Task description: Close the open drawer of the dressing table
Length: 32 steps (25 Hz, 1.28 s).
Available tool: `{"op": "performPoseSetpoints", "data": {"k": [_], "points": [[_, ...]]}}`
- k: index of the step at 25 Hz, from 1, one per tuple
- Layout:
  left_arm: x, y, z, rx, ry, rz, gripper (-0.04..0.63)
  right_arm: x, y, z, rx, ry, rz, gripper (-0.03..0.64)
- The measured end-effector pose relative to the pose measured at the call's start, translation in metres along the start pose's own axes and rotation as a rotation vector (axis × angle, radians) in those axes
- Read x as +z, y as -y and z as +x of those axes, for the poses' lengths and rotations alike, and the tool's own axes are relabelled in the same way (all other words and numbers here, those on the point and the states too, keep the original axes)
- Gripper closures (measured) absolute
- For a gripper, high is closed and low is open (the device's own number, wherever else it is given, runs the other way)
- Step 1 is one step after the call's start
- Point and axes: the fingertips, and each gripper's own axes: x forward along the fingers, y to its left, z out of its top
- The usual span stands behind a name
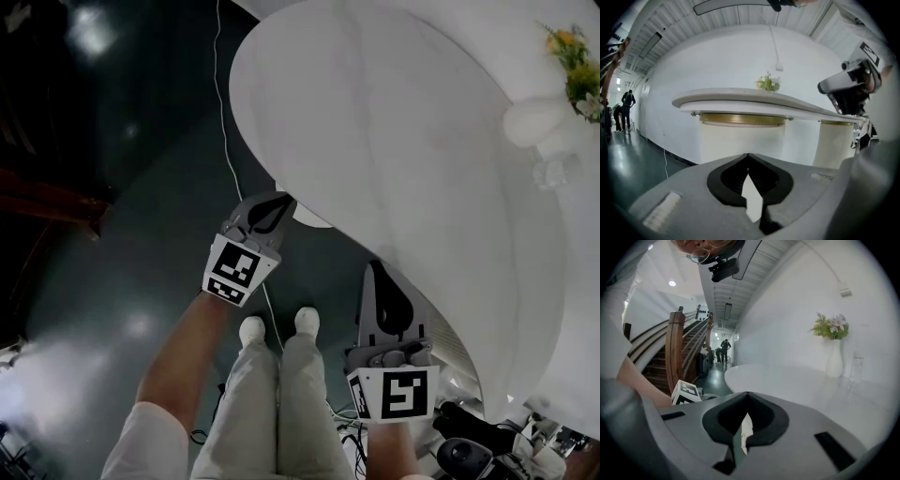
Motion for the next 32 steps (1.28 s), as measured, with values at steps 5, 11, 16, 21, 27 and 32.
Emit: {"op": "performPoseSetpoints", "data": {"k": [5,11,16,21,27,32], "points": [[0.01,0.007,-0.018,0.001,-0.001,-0.001,0.581,-0.001,0.001,-0.008,0.001,0.0,-0.005,0.62],[0.031,0.021,-0.046,0.012,0.003,-0.016,0.581,0.01,-0.007,-0.025,0.018,-0.006,-0.015,0.62],[0.064,0.034,-0.059,0.013,0.018,0.016,0.581,0.03,-0.005,-0.039,0.024,-0.007,-0.042,0.62],[0.097,0.039,-0.074,0.04,0.035,0.016,0.581,0.05,-0.01,-0.054,0.064,-0.014,-0.076,0.62],[0.143,0.043,-0.092,0.074,0.066,0.018,0.581,0.082,-0.006,-0.07,0.074,-0.011,-0.094,0.62],[0.18,0.048,-0.111,0.1,0.097,0.057,0.581,0.11,0.001,-0.083,0.08,0.003,-0.105,0.62]]}}
